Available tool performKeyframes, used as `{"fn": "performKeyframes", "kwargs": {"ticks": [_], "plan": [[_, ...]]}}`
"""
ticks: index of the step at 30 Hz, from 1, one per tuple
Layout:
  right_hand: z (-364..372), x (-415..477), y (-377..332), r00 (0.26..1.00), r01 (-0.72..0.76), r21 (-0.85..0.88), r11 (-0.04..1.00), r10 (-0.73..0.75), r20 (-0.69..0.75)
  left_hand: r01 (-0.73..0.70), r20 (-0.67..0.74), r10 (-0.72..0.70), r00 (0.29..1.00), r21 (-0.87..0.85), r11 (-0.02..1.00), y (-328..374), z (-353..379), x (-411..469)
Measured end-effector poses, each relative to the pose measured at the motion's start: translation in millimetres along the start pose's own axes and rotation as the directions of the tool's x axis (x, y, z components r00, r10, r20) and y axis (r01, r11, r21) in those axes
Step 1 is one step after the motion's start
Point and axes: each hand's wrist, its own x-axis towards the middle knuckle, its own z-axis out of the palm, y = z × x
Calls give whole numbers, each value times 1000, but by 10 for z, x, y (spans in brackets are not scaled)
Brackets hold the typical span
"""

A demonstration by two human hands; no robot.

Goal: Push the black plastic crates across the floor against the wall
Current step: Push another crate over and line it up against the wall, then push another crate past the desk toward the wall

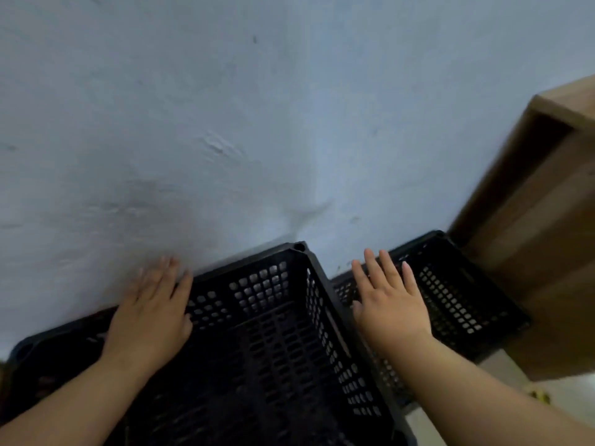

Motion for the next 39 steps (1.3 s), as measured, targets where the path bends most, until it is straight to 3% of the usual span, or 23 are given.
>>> {"fn": "performKeyframes", "kwargs": {"ticks": [4,10,13,18,25,32,39], "plan": [[-116,-394,862,986,-163,99,982,164,-11,-174,-203,166,965,-23,984,1103,-658,501],[-5,-1511,2677,904,-415,213,885,427,-11,-467,-287,443,849,-15,884,3318,-1519,595],[160,-2343,3768,818,-561,222,798,576,-2,-585,-281,562,778,0,811,4639,-1875,367],[508,-3931,5513,615,-764,232,602,788,-18,-773,-272,754,597,53,632,6847,-2333,-218],[767,-5428,7118,400,-903,185,387,916,40,-854,-333,830,447,116,507,9130,-2866,-760],[1044,-5703,8406,348,-929,162,332,934,78,-868,-233,879,417,186,461,10588,-3200,-450],[1231,-5219,10303,316,-941,163,297,943,105,-873,-155,909,386,257,414,12117,-3427,572]]}}
